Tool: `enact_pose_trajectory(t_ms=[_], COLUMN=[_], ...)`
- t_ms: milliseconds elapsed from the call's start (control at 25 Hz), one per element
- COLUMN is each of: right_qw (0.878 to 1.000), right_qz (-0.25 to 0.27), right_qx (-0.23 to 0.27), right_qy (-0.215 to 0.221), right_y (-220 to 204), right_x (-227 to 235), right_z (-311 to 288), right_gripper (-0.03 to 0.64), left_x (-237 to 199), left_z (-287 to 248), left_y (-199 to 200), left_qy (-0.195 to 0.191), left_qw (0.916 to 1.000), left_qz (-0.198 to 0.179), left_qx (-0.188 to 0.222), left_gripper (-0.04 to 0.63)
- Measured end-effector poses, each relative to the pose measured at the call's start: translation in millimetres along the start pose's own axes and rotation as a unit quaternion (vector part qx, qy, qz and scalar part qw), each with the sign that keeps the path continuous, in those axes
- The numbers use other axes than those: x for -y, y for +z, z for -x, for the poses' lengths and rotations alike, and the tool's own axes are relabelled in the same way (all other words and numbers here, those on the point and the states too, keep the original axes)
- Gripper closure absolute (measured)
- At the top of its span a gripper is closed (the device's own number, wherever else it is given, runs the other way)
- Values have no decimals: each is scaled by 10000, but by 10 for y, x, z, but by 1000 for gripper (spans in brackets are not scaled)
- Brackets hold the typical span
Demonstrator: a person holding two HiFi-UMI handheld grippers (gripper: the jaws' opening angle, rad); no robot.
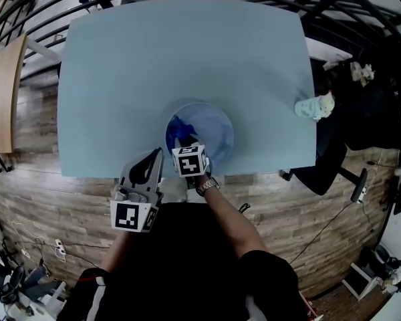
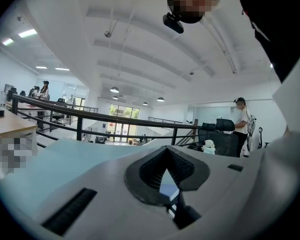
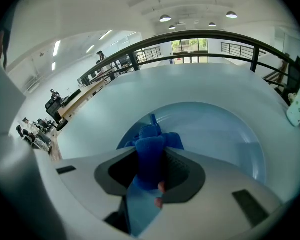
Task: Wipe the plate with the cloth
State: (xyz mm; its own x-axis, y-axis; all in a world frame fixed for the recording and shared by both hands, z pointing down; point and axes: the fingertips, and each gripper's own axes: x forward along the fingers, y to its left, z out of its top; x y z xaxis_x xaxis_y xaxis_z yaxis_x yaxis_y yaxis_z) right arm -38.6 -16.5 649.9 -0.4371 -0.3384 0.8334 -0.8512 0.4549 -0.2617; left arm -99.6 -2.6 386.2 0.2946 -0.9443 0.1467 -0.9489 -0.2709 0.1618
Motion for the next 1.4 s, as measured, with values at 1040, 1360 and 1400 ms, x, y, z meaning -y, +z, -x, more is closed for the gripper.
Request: enact_pose_trajectory(t_ms=[1040, 1360, 1400], right_qw=[9977, 9959, 9957], right_qz=[-460, -637, -649], right_qx=[-68, -32, -41], right_qy=[-497, -641, -662], right_y=[-1, -16, -30], right_x=[559, 770, 793], right_z=[175, 260, 268], right_gripper=[499, 499, 499], left_x=[121, 183, 184], left_z=[-165, -204, -203], left_y=[2, 13, 11], left_qy=[-233, -297, -296], left_qw=[9997, 9996, 9996], left_qz=[61, 34, 20], left_qx=[-15, -11, -15], left_gripper=[594, 594, 594])
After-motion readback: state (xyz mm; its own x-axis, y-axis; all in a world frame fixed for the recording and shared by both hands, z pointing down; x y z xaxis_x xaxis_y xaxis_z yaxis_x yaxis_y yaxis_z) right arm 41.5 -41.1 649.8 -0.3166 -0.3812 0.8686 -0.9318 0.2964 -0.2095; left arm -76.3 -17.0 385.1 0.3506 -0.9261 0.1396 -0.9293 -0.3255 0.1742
